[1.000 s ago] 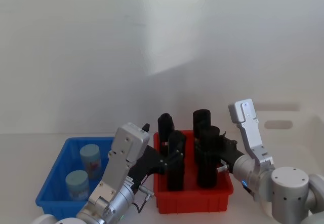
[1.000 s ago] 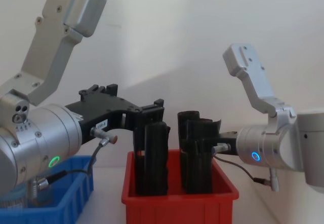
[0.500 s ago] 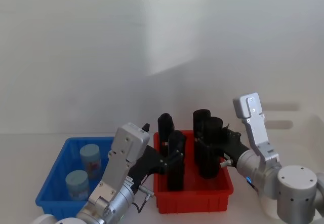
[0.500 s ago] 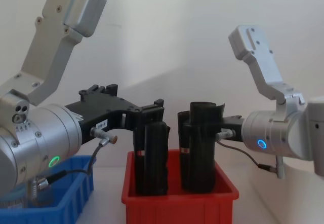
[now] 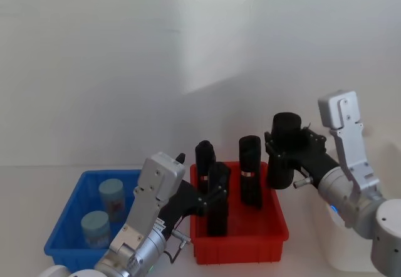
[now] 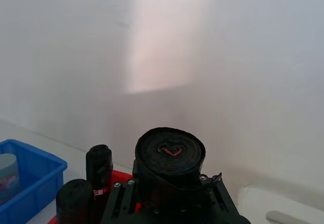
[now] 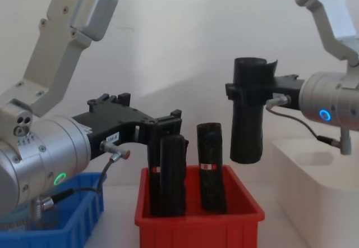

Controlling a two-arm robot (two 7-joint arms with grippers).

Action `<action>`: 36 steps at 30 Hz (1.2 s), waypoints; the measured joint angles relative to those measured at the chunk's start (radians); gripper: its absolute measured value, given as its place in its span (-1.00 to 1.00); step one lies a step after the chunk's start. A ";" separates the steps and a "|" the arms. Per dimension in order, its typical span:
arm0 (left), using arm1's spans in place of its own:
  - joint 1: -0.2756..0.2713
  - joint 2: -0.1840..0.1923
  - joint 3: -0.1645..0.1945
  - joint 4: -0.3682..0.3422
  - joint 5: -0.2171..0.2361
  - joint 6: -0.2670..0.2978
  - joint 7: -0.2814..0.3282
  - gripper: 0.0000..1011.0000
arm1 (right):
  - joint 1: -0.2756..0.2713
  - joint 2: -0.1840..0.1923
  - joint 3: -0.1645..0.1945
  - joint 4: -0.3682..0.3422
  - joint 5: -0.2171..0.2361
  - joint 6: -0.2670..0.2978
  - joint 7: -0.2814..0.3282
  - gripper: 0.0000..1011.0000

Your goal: Pick the cotton swabs from the blue box and place them into the white box.

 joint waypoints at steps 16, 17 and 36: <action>0.000 0.000 0.000 0.000 0.000 0.000 0.000 0.98 | -0.124 0.123 0.072 -0.284 -0.041 0.049 -0.134 0.01; 0.000 0.000 0.000 0.000 0.000 0.000 0.000 0.98 | -0.135 0.134 0.080 -0.296 -0.040 0.055 -0.148 0.01; 0.000 0.000 0.000 0.000 0.000 0.000 0.000 0.98 | -0.147 0.179 0.149 -0.118 0.074 0.011 -0.170 0.01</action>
